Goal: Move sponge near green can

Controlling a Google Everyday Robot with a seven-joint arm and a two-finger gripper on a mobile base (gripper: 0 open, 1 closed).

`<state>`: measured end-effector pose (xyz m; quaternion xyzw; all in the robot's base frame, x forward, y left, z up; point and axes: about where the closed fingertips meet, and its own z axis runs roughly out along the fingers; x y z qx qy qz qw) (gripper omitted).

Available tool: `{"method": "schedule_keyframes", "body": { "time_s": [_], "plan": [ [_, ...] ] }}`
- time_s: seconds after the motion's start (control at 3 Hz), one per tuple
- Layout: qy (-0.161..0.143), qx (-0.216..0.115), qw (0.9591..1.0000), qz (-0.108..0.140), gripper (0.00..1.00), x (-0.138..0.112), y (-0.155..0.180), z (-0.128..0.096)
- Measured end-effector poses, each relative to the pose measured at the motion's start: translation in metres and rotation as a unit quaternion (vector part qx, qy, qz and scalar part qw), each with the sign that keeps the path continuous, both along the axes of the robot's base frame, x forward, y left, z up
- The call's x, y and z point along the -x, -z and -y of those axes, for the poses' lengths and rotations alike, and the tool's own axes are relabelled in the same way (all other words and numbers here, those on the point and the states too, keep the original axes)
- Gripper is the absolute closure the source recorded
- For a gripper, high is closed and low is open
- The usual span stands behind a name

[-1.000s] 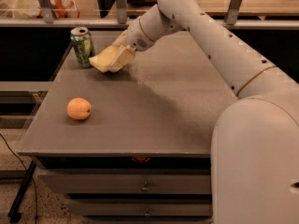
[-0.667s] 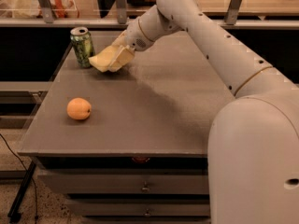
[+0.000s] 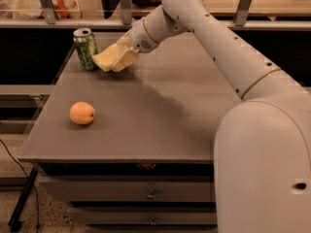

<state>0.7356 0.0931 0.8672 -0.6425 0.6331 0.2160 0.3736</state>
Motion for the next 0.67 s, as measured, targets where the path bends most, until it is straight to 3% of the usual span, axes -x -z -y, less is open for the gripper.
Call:
{"method": "schedule_keyframes", "body": {
  "time_s": [0.33,0.67],
  "plan": [
    [-0.008,-0.002,0.9999,-0.008,0.0,0.0049,-0.0022,-0.0019],
    [-0.012,0.002,0.9999,-0.002,0.0,0.0084,-0.0115,0.005]
  ]
}}
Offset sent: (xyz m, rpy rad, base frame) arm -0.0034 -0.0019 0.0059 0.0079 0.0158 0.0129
